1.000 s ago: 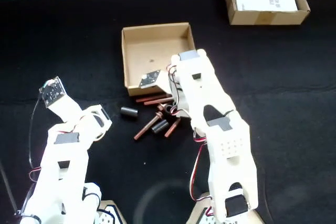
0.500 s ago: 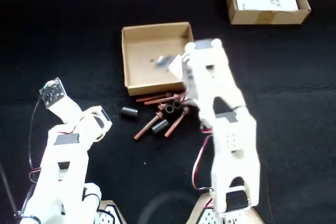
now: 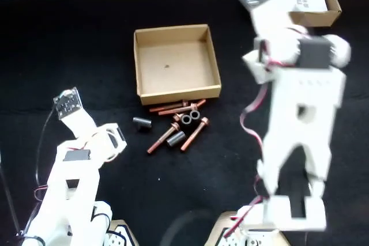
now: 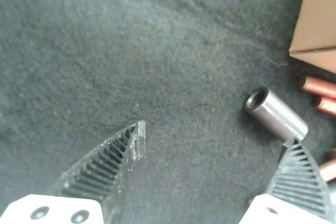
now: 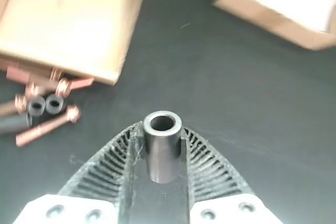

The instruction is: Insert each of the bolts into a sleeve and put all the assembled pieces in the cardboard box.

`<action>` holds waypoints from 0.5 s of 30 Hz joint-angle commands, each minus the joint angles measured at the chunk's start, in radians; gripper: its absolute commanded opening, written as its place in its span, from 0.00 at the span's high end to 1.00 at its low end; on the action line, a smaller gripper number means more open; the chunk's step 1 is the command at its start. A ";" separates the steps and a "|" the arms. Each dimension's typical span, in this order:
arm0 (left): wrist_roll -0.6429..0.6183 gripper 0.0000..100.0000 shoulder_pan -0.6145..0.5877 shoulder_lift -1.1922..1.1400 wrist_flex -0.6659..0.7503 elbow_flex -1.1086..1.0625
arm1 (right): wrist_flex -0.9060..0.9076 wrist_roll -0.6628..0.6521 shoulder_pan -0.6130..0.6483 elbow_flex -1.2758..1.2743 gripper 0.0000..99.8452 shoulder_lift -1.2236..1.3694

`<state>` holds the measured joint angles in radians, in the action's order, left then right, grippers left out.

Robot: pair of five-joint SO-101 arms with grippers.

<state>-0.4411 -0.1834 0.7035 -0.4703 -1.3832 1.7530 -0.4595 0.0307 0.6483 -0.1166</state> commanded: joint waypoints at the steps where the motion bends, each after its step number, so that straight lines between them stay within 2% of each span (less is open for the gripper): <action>1: 0.008 0.61 0.027 -0.004 0.009 0.004 | 0.012 0.127 -0.094 -0.042 0.99 -0.223; 4: 0.037 0.61 0.047 -0.004 0.005 0.018 | 0.010 0.213 -0.213 -0.188 0.99 -0.392; 6: 0.066 0.61 0.077 -0.004 -0.086 0.062 | 0.007 0.232 -0.323 -0.305 0.99 -0.501; 9: 0.071 0.61 0.125 -0.004 -0.391 0.262 | -0.025 0.226 -0.521 -0.492 0.99 -0.639; 12: 0.135 0.61 0.197 -0.004 -0.703 0.533 | -0.134 0.226 -0.720 -0.705 0.99 -0.766; 15: 0.169 0.61 0.298 -0.005 -0.896 0.773 | -0.257 0.204 -0.848 -0.923 0.99 -0.881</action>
<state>-0.2969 0.0222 0.6989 -1.1454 -0.8784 1.6011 -0.2417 -0.6859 -0.0882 -0.8945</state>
